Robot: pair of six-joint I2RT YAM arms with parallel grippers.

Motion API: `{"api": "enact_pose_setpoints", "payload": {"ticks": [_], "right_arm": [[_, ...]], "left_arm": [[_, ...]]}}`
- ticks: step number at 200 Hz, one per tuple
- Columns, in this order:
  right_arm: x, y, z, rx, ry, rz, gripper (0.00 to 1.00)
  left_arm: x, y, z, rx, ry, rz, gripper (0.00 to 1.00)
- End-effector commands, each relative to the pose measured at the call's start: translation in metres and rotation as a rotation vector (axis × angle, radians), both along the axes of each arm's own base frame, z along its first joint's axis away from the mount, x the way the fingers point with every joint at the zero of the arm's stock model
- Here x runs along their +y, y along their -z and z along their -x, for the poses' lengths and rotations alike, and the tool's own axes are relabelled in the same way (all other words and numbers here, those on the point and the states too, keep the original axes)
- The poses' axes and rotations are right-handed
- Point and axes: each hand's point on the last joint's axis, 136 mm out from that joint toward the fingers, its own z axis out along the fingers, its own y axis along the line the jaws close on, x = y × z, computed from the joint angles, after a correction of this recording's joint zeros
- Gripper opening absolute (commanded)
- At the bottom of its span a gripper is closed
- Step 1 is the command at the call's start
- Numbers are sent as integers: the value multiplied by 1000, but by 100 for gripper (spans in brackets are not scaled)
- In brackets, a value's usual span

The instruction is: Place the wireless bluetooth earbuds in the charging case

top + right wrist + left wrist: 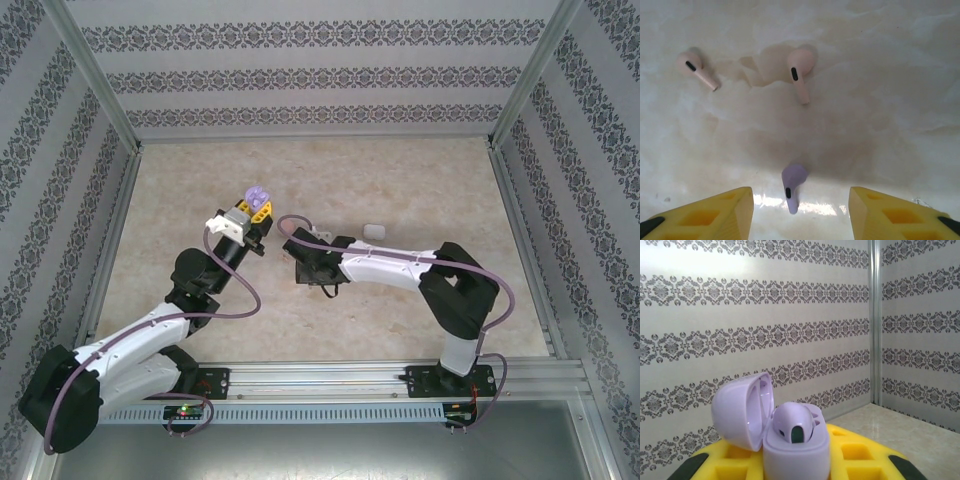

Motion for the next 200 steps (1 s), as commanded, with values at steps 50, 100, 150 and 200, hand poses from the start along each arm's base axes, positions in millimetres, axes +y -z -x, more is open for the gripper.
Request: {"api": "enact_pose_setpoints", "payload": {"ticks": [50, 100, 150, 200], "right_arm": [[2, 23, 4, 45, 67, 129, 48], [5, 34, 4, 62, 65, 163, 44], [4, 38, 1, 60, 73, 189, 40], [4, 41, -2, 52, 75, 198, 37]], "left_arm": [[25, -27, 9, -95, -55, 102, 0], [30, -27, 10, -107, -64, 112, 0], [31, -27, 12, -107, -58, 116, 0], [31, -27, 11, -105, -55, 119, 0]]}}
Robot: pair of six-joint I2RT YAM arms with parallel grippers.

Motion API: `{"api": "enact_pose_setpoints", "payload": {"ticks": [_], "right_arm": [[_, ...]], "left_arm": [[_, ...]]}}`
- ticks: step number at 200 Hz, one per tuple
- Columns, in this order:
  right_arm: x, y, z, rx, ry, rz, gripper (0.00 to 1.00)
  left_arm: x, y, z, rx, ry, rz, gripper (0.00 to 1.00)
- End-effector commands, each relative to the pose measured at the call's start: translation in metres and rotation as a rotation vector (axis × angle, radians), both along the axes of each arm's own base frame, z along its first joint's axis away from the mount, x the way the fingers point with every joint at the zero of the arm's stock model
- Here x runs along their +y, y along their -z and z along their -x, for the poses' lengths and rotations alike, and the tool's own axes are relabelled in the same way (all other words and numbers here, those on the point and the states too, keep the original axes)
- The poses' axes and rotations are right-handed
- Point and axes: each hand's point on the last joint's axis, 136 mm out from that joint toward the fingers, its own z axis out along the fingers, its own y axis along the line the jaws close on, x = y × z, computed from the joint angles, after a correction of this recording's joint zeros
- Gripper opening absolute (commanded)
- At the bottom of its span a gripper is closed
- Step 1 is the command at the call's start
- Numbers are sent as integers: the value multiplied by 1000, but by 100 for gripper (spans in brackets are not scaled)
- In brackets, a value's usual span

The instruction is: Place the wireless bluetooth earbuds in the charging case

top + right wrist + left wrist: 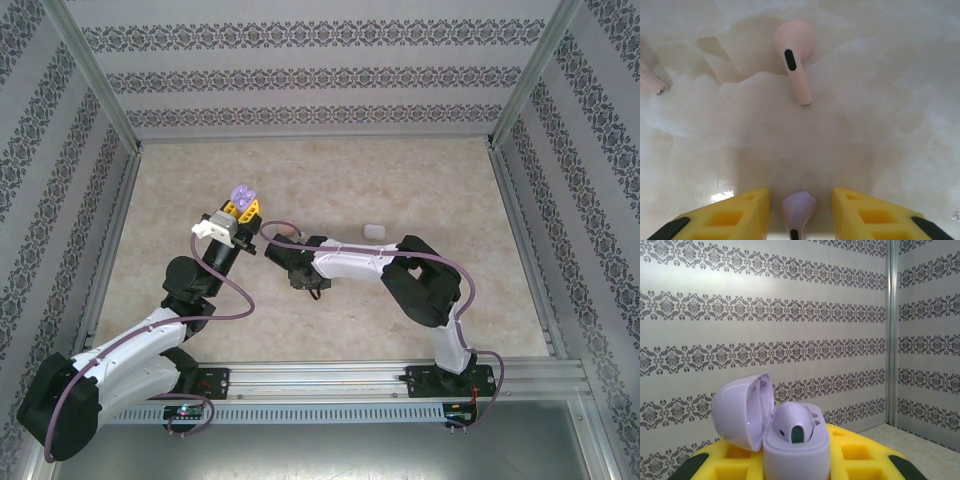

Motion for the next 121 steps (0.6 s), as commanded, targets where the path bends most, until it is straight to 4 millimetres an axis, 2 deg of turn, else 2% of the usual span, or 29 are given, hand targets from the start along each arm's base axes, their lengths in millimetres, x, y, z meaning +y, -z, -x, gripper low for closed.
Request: {"api": "enact_pose_setpoints", "payload": {"ticks": [1, 121], "right_arm": [[-5, 6, -2, -12, 15, 47, 37], [-10, 6, -3, -18, 29, 19, 24]], "left_arm": [[8, -17, 7, -57, 3, 49, 0], [3, -15, 5, -44, 21, 43, 0]]}}
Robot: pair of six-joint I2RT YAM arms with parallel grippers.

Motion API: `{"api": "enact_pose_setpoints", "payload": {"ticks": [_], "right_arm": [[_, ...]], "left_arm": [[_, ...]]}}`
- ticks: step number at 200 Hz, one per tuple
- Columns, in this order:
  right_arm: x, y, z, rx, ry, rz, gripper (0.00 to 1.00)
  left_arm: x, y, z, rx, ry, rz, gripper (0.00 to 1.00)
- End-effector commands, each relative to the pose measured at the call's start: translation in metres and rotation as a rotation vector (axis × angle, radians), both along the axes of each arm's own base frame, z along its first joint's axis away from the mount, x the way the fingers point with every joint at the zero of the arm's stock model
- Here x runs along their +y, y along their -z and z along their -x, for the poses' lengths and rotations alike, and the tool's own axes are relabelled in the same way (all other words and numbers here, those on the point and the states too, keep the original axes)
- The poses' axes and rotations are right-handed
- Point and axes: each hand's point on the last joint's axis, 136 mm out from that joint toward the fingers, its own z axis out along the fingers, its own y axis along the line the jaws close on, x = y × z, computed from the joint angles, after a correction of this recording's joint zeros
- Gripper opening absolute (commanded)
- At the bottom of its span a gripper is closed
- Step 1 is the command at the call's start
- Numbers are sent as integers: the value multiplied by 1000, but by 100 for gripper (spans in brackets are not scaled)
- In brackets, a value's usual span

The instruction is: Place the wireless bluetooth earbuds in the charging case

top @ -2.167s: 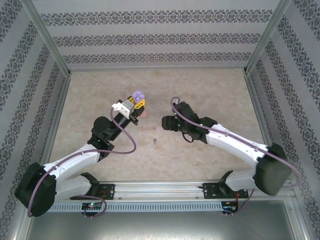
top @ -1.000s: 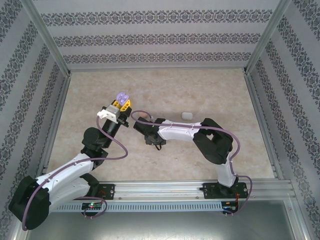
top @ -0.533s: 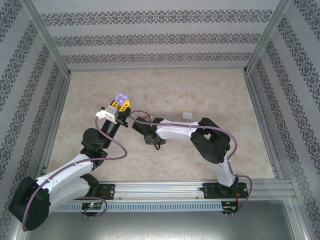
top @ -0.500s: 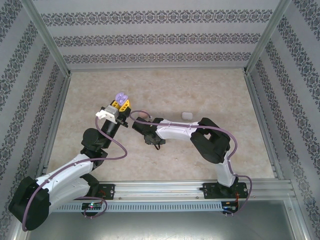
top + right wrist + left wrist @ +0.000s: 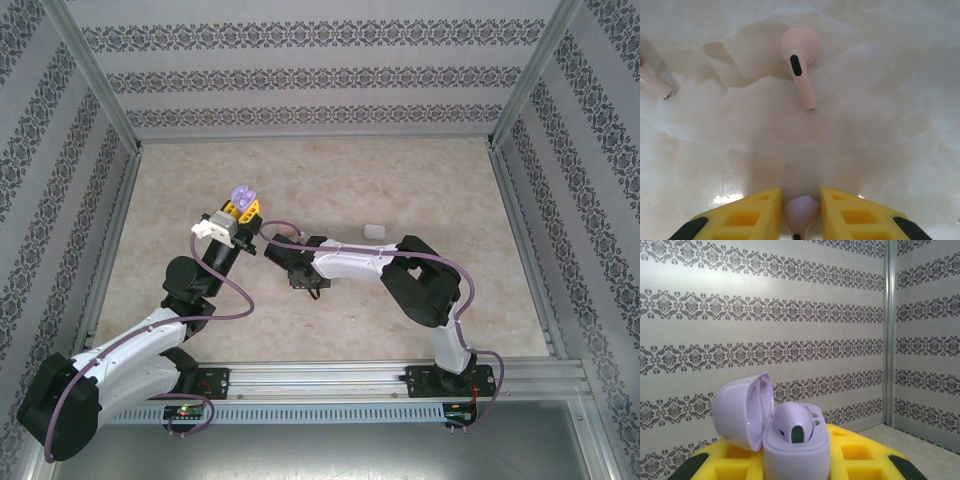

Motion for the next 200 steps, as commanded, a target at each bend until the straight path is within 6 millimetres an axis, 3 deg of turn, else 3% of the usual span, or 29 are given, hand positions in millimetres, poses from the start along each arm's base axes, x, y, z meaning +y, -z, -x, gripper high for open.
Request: {"api": "enact_pose_setpoints", "payload": {"ticks": [1, 60, 114, 152, 200], "right_arm": [[-12, 6, -1, -9, 28, 27, 24], [-19, -12, -4, -60, 39, 1, 21], [-32, -58, -11, -177, 52, -46, 20], [-45, -116, -21, -301, 51, -111, 20], [-62, -221, -38, -508, 18, -234, 20]], "left_arm": [[5, -15, 4, -45, 8, 40, 0], [1, -17, 3, -42, 23, 38, 0], [-3, -24, 6, -53, 49, 31, 0], [-7, -32, 7, -64, 72, 20, 0], [-21, -36, 8, -69, 134, -20, 0]]}}
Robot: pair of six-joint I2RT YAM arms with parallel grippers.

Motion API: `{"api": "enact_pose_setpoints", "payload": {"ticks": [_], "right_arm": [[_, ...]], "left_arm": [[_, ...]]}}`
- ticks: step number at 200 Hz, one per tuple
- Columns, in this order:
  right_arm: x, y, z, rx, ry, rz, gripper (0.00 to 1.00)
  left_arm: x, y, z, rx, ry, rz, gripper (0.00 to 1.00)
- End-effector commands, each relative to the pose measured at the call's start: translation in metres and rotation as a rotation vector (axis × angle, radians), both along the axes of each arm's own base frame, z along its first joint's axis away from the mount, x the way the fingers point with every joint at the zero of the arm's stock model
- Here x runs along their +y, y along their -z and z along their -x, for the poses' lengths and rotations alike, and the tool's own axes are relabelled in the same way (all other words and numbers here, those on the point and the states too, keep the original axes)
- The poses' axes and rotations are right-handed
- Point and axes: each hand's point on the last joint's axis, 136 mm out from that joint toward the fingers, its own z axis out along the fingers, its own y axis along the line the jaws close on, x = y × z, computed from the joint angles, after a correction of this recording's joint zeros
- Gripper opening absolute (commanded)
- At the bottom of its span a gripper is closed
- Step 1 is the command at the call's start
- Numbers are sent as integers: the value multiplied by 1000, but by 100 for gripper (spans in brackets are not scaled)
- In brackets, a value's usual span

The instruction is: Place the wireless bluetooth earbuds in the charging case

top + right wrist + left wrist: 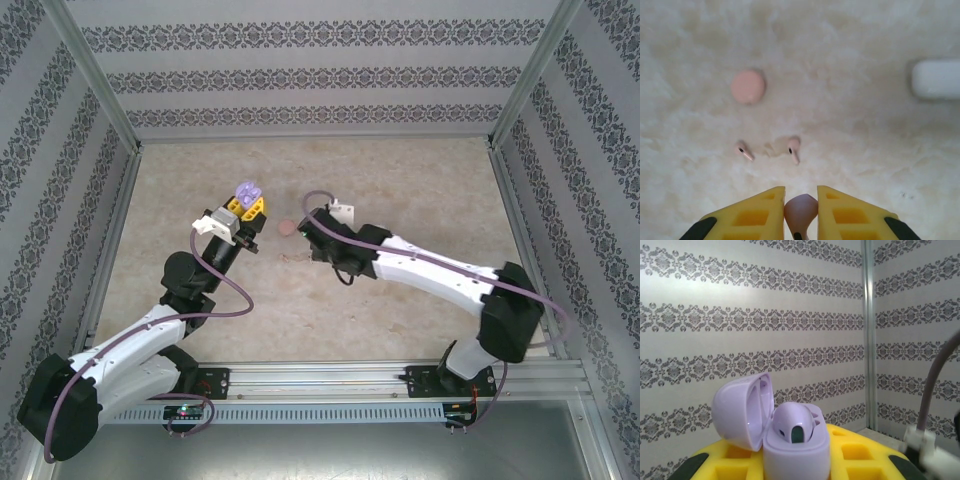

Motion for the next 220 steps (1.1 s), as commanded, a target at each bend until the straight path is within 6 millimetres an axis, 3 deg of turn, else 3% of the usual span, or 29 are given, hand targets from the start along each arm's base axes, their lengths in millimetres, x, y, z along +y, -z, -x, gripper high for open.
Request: {"api": "enact_pose_setpoints", "payload": {"ticks": [1, 57, 96, 138, 220], "right_arm": [[-13, -57, -13, -141, -12, -17, 20], [-21, -171, -24, -357, -77, -131, 21], [-13, -222, -21, -465, -147, -207, 21], [2, -241, -14, -520, -224, -296, 22], [39, -240, -1, -532, -312, -353, 22]], "left_arm": [[-8, -19, 4, -39, 53, -5, 0], [-35, -15, 2, -28, 174, -69, 0], [-54, -6, 5, -14, 269, -122, 0], [-67, -2, 4, -8, 310, -152, 0], [-78, -2, -2, -7, 315, -160, 0]]}}
